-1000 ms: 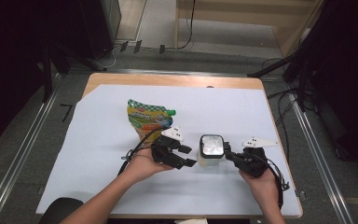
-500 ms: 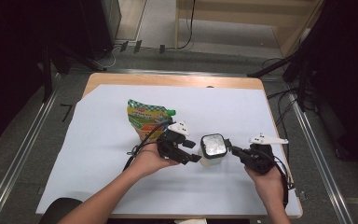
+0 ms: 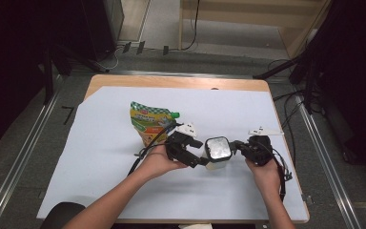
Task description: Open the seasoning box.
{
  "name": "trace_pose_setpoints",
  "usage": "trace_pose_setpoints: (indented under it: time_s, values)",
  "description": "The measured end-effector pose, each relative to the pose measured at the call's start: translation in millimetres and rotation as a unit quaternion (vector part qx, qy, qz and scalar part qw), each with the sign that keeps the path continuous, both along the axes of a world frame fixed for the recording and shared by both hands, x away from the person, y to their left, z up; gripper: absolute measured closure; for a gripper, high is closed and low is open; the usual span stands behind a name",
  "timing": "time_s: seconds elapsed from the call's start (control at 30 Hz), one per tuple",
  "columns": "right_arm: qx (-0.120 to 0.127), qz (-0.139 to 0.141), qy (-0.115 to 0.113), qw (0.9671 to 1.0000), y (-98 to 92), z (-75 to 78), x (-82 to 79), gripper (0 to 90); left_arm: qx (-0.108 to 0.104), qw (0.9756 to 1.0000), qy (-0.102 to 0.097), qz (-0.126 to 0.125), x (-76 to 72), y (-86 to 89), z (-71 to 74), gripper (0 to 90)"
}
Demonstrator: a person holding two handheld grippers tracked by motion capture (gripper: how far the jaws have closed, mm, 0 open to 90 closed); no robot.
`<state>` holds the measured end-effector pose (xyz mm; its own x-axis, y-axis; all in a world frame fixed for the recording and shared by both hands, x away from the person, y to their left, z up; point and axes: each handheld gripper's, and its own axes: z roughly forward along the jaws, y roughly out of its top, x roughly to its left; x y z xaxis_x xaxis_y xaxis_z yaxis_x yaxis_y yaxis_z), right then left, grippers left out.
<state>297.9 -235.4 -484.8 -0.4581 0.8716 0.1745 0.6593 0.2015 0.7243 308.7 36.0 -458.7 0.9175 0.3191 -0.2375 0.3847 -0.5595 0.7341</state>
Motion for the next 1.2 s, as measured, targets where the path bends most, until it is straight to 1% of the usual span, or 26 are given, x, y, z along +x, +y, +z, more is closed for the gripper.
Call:
trace_pose_setpoints:
  time_s: [0.07, 0.2, 0.27, 0.33, 0.4, 0.47, 0.5, 0.57, 0.63, 0.67, 0.7, 0.73, 0.77, 0.8, 0.87, 1.0, 1.03, 1.1, 1.2]
  values:
    - [-0.009, 0.002, -0.002, 1.0000, 3.3, -2.1, 2.3, 90.0, 0.001, 1.0000, -0.007, 0.001, -1.1, -2.1, -1.1, 24.3]
    - [-0.015, 0.007, 0.000, 0.9999, 8.6, -4.7, 4.1, 90.0, 0.005, 0.9999, -0.009, 0.001, -0.4, -2.8, -2.7, 18.9]
    - [-0.016, 0.010, 0.001, 0.9998, 10.0, -4.9, 3.9, 90.0, 0.002, 1.0000, -0.008, 0.002, -0.1, -2.8, -4.3, 17.8]
    - [-0.015, 0.017, 0.000, 0.9997, 14.3, -4.6, 2.4, 90.0, 0.004, 0.9999, -0.010, 0.004, -0.7, -3.4, -5.6, 16.9]
    - [-0.015, 0.021, 0.001, 0.9997, 17.7, -4.6, 1.2, 90.0, 0.013, 0.9998, -0.016, 0.002, -1.4, -4.3, -7.4, 15.5]
    - [-0.015, 0.024, 0.000, 0.9996, 20.9, -4.0, -0.2, 90.0, 0.014, 0.9998, -0.012, 0.004, -2.6, -4.9, -12.3, 14.0]
    - [-0.016, 0.026, -0.002, 0.9995, 22.2, -3.9, -0.8, 90.0, 0.013, 0.9998, -0.015, 0.003, -2.8, -4.3, -13.6, 13.6]
    - [-0.018, 0.026, -0.002, 0.9995, 23.4, -4.0, -1.5, 90.0, 0.009, 0.9998, -0.014, 0.006, -3.8, -4.2, -14.5, 13.5]
    - [-0.017, 0.029, -0.001, 0.9994, 24.1, -5.0, -2.7, 90.0, 0.004, 0.9995, -0.031, 0.006, -6.3, -4.6, -16.4, 13.6]
    - [-0.017, 0.029, -0.001, 0.9994, 24.1, -5.0, -2.7, 90.0, 0.004, 0.9995, -0.031, 0.006, -6.3, -4.6, -16.4, 13.6]
    - [-0.015, 0.029, 0.000, 0.9995, 25.0, -5.0, -3.4, 90.0, 0.003, 0.9992, -0.040, 0.006, -7.5, -5.8, -17.4, 13.6]
    - [-0.017, 0.030, -0.002, 0.9994, 26.0, -5.1, -3.8, 90.0, 0.003, 0.9992, -0.040, 0.006, -7.5, -5.8, -17.4, 13.7]
    - [-0.019, 0.031, -0.002, 0.9994, 26.7, -4.9, -4.3, 90.0, 0.003, 0.9988, -0.049, 0.007, -9.1, -6.8, -16.5, 14.0]
    - [-0.019, 0.031, -0.002, 0.9994, 26.7, -4.9, -4.3, 90.0, 0.003, 0.9988, -0.049, 0.007, -9.1, -6.8, -16.5, 14.4]
    - [-0.017, 0.035, -0.001, 0.9992, 27.6, -5.1, -5.4, 90.0, 0.007, 0.9979, -0.065, 0.003, -11.4, -6.6, -13.8, 15.1]
    - [-0.017, 0.038, 0.001, 0.9991, 28.9, -4.6, -7.1, 90.0, 0.009, 0.9978, -0.065, 0.000, -11.5, -5.8, -12.7, 15.5]
    - [-0.016, 0.038, 0.001, 0.9992, 29.1, -4.6, -7.4, 90.0, 0.010, 0.9975, -0.070, -0.002, -11.9, -5.6, -12.2, 15.9]
    - [-0.016, 0.038, 0.000, 0.9992, 29.2, -4.7, -7.6, 90.0, 0.016, 0.9972, -0.073, -0.004, -12.7, -5.4, -10.3, 16.0]
    - [-0.015, 0.039, 0.001, 0.9991, 29.8, -4.9, -8.6, 90.0, 0.016, 0.9972, -0.073, -0.005, -13.1, -5.5, -9.8, 16.2]
